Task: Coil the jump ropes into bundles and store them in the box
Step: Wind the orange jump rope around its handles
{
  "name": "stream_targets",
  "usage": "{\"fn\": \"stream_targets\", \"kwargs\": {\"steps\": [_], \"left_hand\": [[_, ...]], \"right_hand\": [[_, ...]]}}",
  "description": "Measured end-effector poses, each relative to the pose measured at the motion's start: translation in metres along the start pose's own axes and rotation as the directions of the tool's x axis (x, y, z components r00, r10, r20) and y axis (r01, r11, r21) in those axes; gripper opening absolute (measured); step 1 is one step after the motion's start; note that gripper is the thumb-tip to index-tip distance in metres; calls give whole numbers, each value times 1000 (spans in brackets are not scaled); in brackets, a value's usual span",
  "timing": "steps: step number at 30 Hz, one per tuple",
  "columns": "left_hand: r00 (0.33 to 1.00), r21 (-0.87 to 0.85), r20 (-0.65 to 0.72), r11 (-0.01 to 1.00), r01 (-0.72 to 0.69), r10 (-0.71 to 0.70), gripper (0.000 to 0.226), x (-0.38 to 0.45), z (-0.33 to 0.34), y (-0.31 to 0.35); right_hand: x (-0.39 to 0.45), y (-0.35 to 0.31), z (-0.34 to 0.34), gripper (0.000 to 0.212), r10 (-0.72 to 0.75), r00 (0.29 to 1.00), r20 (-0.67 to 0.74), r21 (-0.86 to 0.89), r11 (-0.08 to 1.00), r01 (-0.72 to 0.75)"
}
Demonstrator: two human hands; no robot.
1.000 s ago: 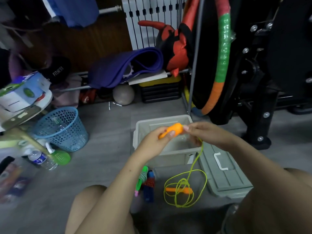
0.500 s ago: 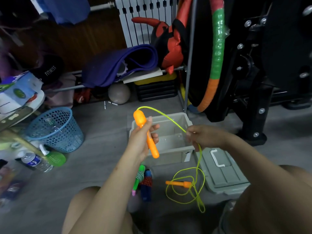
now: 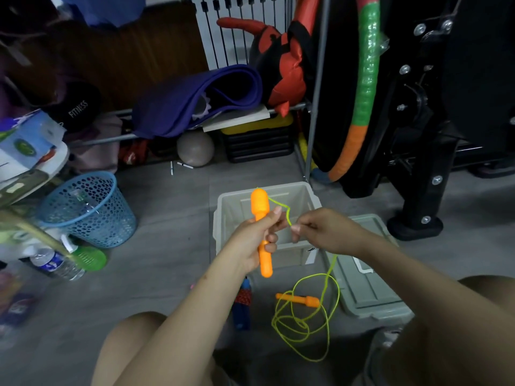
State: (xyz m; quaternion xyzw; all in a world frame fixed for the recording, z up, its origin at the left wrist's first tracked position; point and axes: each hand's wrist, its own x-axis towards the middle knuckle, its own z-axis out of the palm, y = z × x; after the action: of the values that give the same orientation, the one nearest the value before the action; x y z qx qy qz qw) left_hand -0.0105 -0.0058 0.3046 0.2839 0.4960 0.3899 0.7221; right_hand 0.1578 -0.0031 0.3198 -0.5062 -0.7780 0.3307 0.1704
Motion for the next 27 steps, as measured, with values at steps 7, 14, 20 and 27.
{"fn": "stream_targets", "kwargs": {"steps": [7, 14, 20, 27], "left_hand": [[999, -24, 30, 1000, 18, -18, 16, -1, 4, -3], [993, -324, -94, 941, -101, 74, 18, 0, -7, 19], [822, -67, -424, 893, -446, 379, 20, 2, -39, 40], [956, 310, 2, 909, -280, 294, 19, 1, -8, 2]], "right_hand": [[-1, -1, 3, 30, 7, 999, 46, 51, 999, -9], [-8, 5, -9, 42, 160, 857, 490, 159, 950, -268], [-11, 30, -25, 34, 325, 827, 458, -309, 931, -195], [-6, 14, -17, 27, -54, 998, -23, 3, 999, 54]]}}
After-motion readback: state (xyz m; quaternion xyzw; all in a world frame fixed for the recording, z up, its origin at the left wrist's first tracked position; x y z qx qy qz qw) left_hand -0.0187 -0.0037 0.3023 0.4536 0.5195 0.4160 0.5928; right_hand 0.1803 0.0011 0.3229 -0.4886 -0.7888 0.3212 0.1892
